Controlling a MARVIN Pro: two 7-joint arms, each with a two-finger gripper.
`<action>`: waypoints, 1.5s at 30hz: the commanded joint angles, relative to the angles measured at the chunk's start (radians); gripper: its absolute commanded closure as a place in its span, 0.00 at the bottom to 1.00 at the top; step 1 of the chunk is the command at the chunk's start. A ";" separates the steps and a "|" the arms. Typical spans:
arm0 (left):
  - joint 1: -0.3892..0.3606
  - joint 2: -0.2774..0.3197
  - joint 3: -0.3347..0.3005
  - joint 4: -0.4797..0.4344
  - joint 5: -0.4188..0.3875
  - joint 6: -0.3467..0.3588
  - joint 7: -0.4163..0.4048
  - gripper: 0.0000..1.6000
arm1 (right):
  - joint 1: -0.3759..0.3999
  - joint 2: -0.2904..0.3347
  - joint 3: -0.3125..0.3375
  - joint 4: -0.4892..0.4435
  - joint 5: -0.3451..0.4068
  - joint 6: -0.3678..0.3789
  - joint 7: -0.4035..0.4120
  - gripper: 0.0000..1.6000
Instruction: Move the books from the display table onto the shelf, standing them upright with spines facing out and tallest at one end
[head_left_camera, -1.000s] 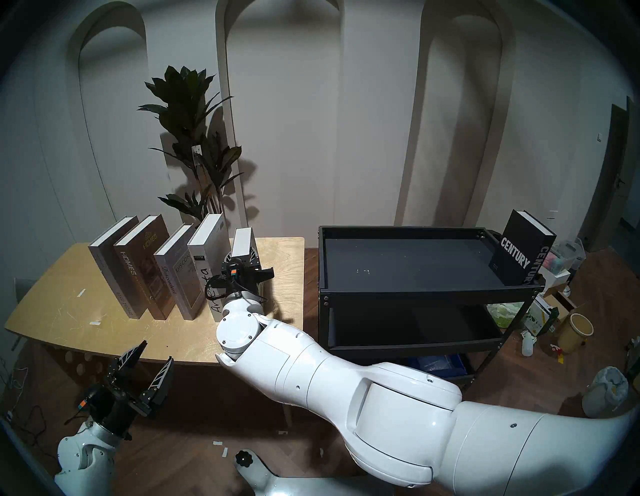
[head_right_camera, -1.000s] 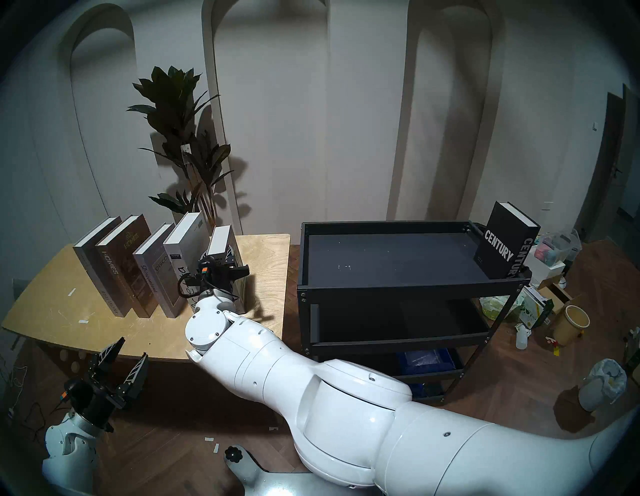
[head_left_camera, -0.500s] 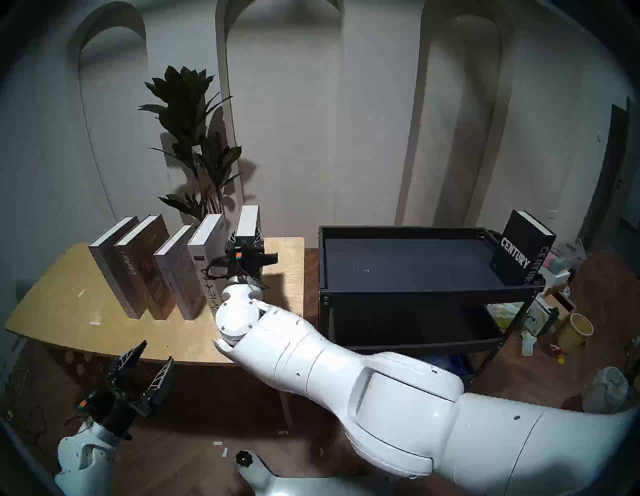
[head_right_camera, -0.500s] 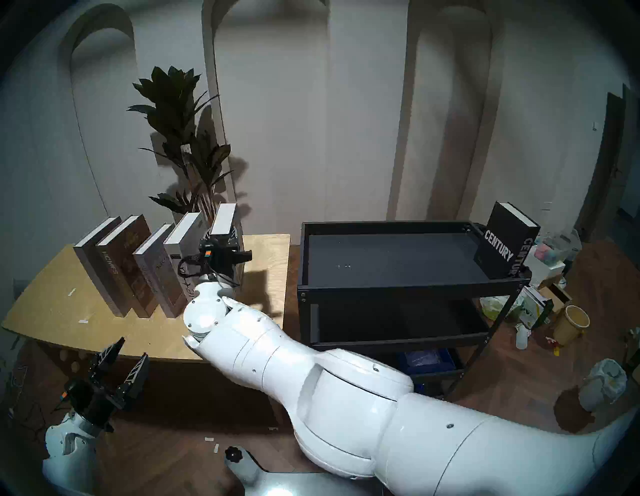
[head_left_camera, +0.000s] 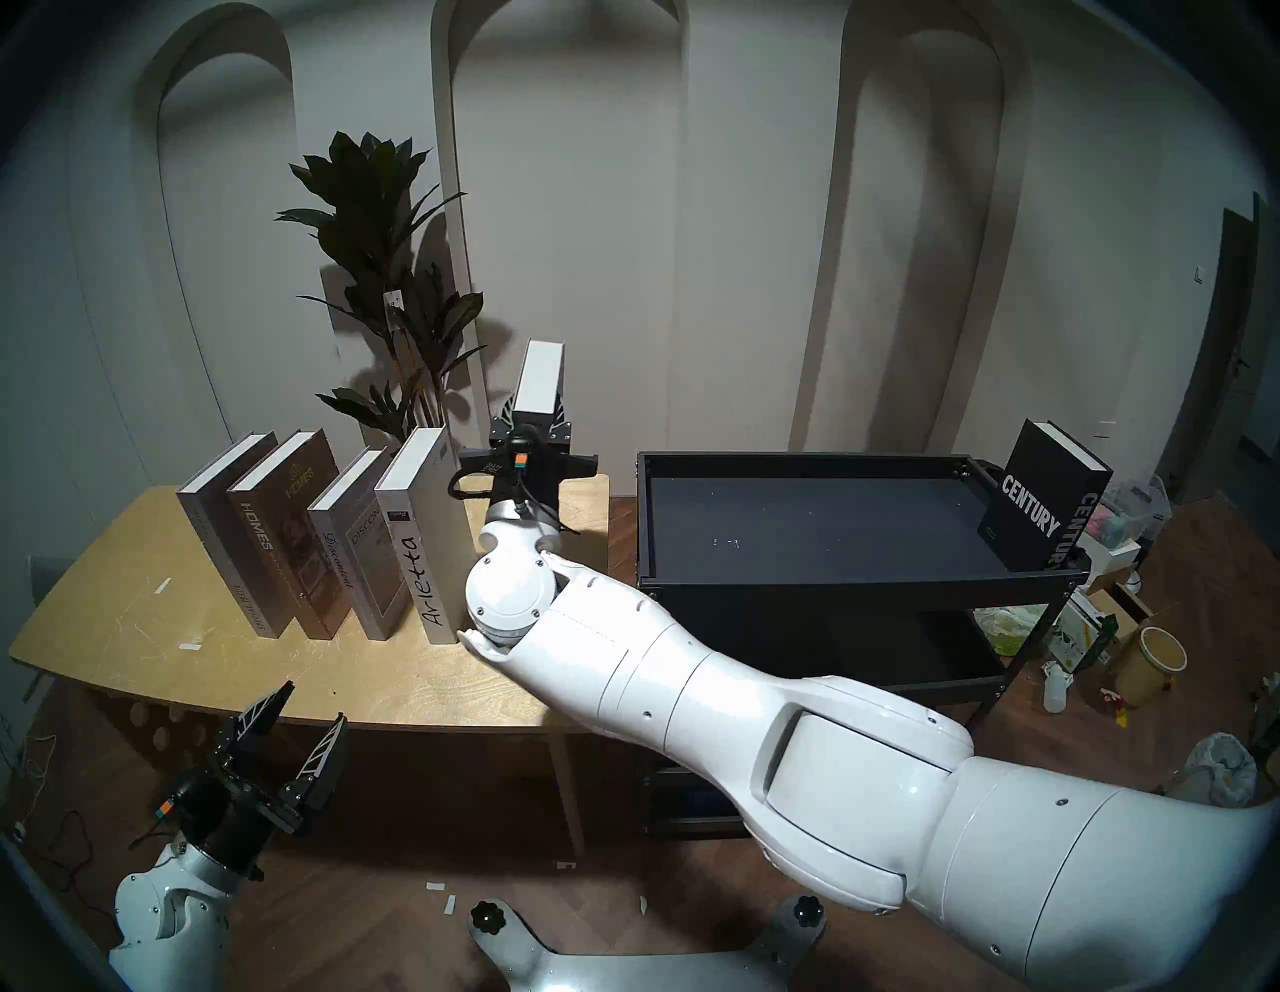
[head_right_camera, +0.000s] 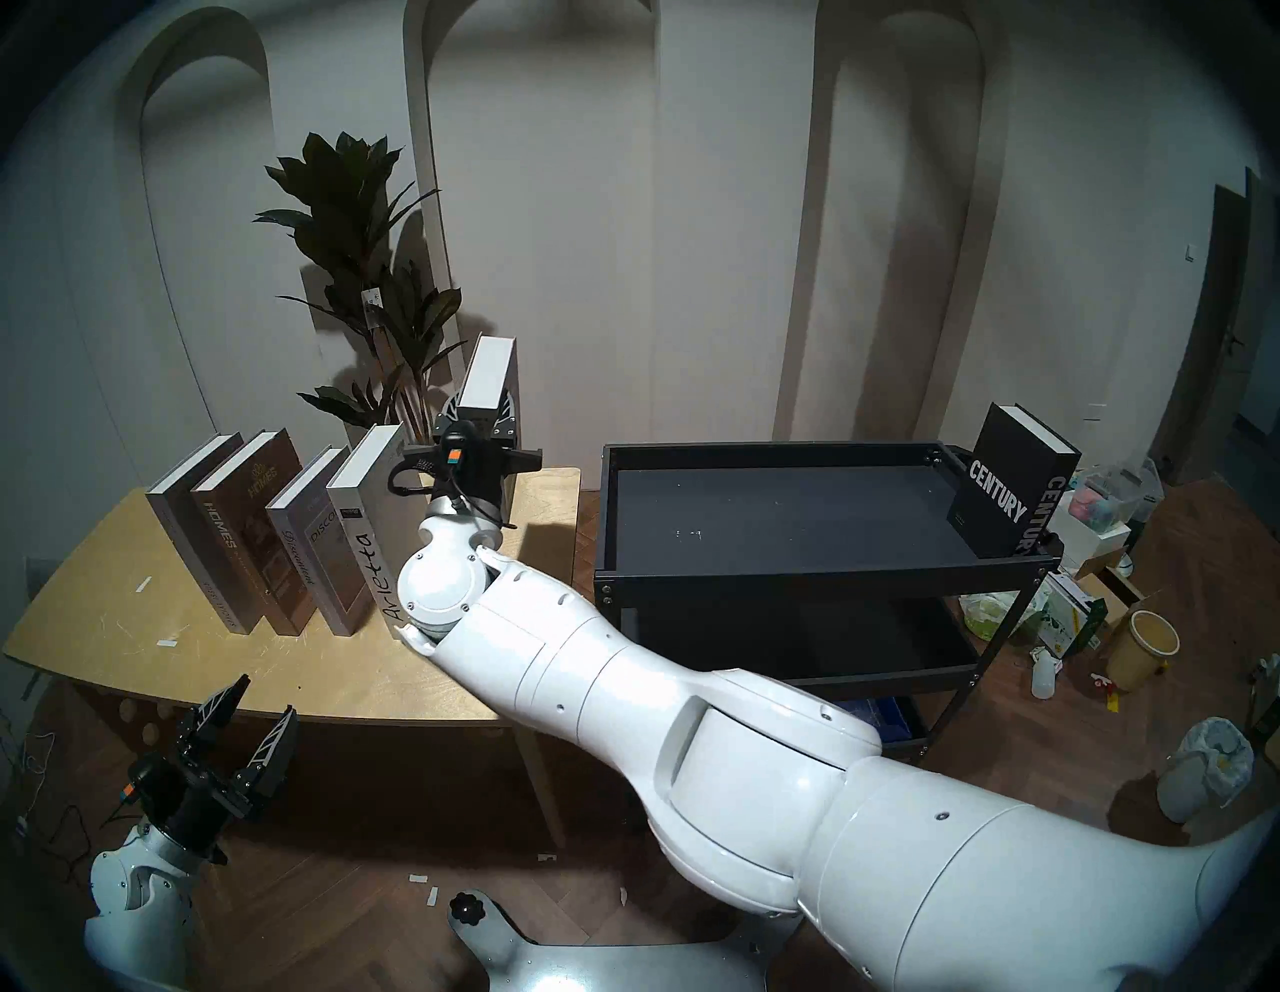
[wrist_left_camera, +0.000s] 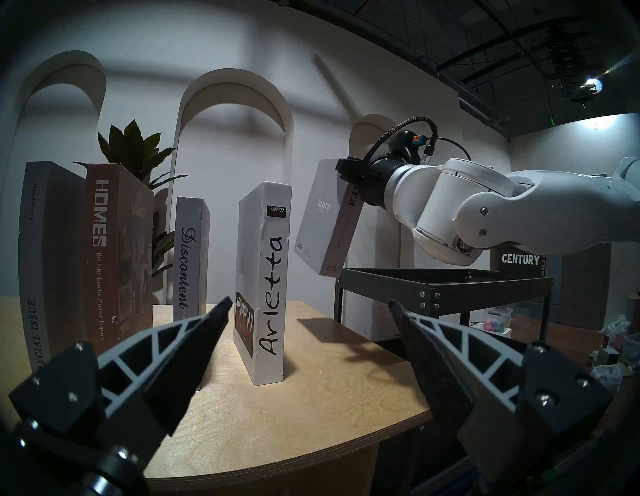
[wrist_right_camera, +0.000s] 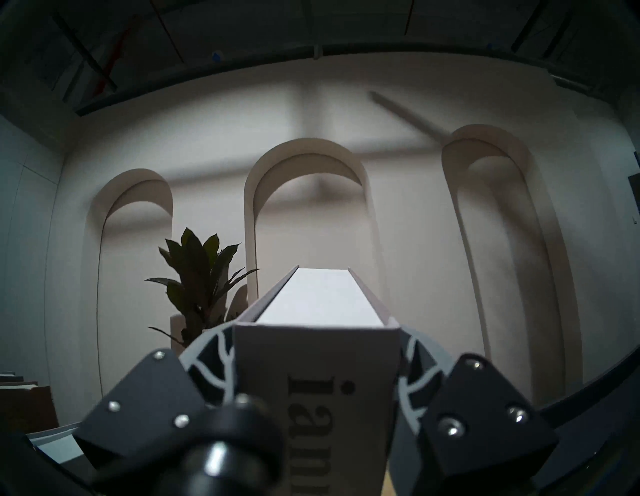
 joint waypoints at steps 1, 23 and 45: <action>-0.002 0.001 -0.001 -0.010 -0.001 -0.002 -0.002 0.00 | 0.016 0.119 0.021 -0.119 -0.044 0.015 -0.035 1.00; -0.003 0.001 0.000 -0.006 -0.001 -0.002 -0.002 0.00 | -0.060 0.400 0.111 -0.358 -0.099 0.080 -0.122 1.00; -0.005 0.002 0.000 0.000 -0.001 -0.002 -0.002 0.00 | -0.071 0.670 0.244 -0.463 -0.073 0.166 0.017 1.00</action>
